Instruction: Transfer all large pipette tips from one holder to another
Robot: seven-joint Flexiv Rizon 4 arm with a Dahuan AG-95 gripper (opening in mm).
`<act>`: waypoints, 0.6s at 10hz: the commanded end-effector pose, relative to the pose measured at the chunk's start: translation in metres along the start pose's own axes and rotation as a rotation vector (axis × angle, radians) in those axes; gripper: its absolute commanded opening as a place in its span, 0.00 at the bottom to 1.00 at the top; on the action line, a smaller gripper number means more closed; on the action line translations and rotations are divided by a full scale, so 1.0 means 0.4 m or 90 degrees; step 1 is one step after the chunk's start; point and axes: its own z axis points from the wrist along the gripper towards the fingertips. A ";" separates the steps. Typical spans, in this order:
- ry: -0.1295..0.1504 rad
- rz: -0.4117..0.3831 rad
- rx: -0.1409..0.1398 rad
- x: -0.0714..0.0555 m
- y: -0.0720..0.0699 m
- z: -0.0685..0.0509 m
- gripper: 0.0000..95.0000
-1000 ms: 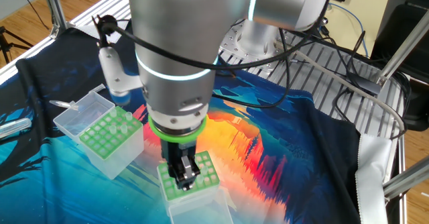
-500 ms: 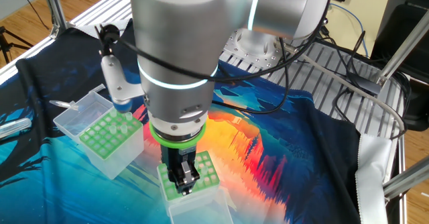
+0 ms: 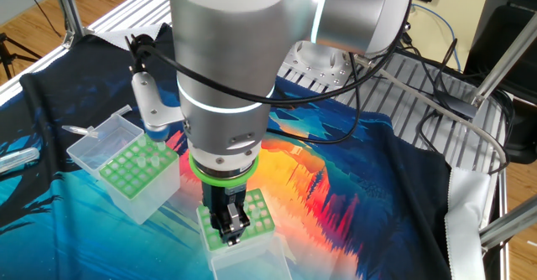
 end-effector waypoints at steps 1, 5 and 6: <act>-0.001 0.001 0.000 0.000 0.000 0.001 0.20; 0.005 0.002 -0.007 0.001 0.001 -0.001 0.20; 0.006 0.001 -0.008 0.001 0.002 -0.003 0.20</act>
